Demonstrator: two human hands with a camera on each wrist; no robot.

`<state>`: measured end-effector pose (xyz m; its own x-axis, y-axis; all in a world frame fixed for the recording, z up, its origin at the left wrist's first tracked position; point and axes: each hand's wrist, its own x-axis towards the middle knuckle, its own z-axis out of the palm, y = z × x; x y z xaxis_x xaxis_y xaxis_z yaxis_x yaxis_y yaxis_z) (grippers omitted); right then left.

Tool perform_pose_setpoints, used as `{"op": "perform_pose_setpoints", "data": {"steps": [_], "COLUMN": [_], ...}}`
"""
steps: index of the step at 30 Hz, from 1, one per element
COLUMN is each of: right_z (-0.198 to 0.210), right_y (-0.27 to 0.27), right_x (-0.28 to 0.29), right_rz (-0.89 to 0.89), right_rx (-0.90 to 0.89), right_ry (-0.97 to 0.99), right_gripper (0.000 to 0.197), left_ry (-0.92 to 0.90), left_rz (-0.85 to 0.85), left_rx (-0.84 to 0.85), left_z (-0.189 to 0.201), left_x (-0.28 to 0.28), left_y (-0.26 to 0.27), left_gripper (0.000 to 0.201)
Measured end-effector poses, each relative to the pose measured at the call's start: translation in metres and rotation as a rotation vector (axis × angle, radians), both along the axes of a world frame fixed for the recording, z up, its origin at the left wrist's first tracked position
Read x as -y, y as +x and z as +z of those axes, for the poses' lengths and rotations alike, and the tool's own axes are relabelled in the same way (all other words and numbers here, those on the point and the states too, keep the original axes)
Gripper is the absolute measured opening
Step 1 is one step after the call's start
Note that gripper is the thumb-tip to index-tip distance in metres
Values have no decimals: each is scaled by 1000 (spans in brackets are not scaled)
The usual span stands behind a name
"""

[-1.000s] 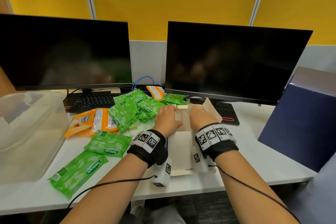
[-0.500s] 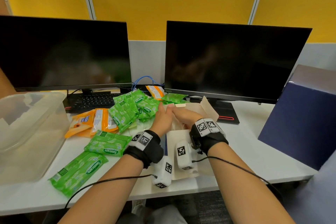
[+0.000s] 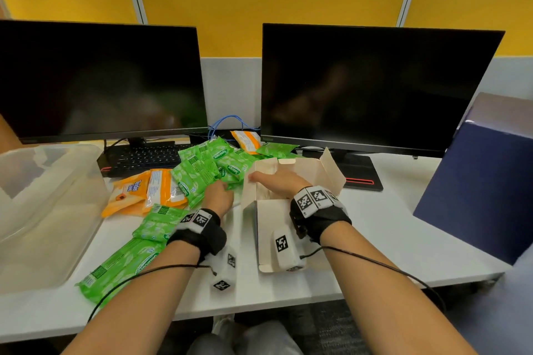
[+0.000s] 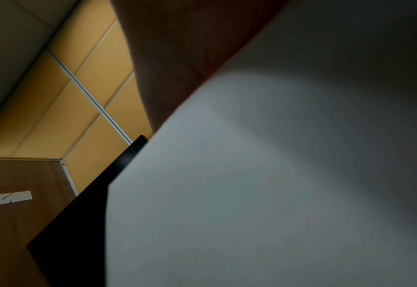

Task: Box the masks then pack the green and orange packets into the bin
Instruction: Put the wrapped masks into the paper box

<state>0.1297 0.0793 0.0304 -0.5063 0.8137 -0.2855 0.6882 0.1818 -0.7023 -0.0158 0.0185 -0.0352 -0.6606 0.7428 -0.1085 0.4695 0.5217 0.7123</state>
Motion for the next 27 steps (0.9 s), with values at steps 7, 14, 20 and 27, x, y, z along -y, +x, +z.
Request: {"op": "perform_pose_setpoints", "data": {"steps": [7,14,20,27], "right_z": [-3,-3,-1,4], "right_y": [-2,-2,-1,0], "right_x": [-1,0,1,4], "right_rz": [16,17,15,2], "right_rx": [2,11,3,0], "right_ry": [39,48,36,-7], "right_gripper": [85,87,86,83], "left_ry": [-467,-563,-458,14], "left_rz": [-199,-281,-366,-66], "left_rx": [-291,-635,-633,-379], "left_z": [-30,-8,7,66], "left_x": [-13,-15,-13,6], "left_y": [-4,2,9,-5], "left_gripper": [82,38,28,30]}}
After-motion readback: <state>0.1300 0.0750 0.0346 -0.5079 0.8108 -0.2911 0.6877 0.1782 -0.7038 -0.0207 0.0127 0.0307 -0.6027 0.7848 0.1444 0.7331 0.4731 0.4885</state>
